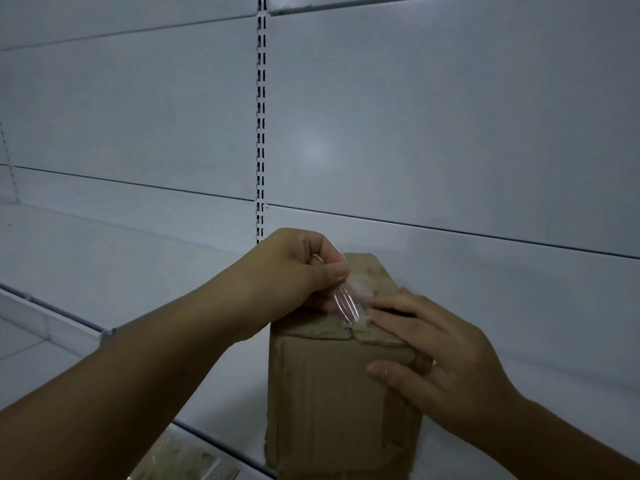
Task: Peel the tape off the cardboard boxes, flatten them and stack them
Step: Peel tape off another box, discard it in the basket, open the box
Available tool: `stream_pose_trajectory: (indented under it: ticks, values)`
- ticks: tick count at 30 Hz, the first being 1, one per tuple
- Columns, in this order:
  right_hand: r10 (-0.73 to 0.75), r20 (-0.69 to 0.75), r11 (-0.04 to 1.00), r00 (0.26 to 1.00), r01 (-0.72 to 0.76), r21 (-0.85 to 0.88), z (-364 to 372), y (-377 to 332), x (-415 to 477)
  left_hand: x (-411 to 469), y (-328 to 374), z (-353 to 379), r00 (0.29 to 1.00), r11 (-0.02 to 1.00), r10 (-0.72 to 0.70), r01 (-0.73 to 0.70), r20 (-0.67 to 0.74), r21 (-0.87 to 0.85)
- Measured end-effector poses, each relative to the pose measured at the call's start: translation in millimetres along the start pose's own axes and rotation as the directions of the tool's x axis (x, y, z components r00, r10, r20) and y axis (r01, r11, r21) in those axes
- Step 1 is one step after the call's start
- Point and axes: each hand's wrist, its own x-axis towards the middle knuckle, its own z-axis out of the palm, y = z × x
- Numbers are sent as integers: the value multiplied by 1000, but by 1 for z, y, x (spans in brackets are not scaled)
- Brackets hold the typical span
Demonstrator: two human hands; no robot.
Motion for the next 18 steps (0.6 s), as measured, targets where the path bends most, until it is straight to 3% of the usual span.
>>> stream_pose_trajectory:
  ticks: [4, 9, 14, 18]
  values:
    - [-10, -62, 1000, 998, 10, 10, 7, 2, -3, 20, -4, -3, 1000, 997, -16, 15, 8, 73]
    - [-12, -42, 998, 999, 15, 62, 5, 5, -5, 61, -30, -15, 957, 944, 183, -108, -224, 312]
    - [82, 155, 997, 984, -82, -8, -11, 5, 5, 74, -49, -22, 983, 928, 181, -163, -25, 336]
    - [211, 321, 975, 923, -173, -142, -41, 13, 10, 72, -43, -16, 972, 873, 217, -236, 94, 428]
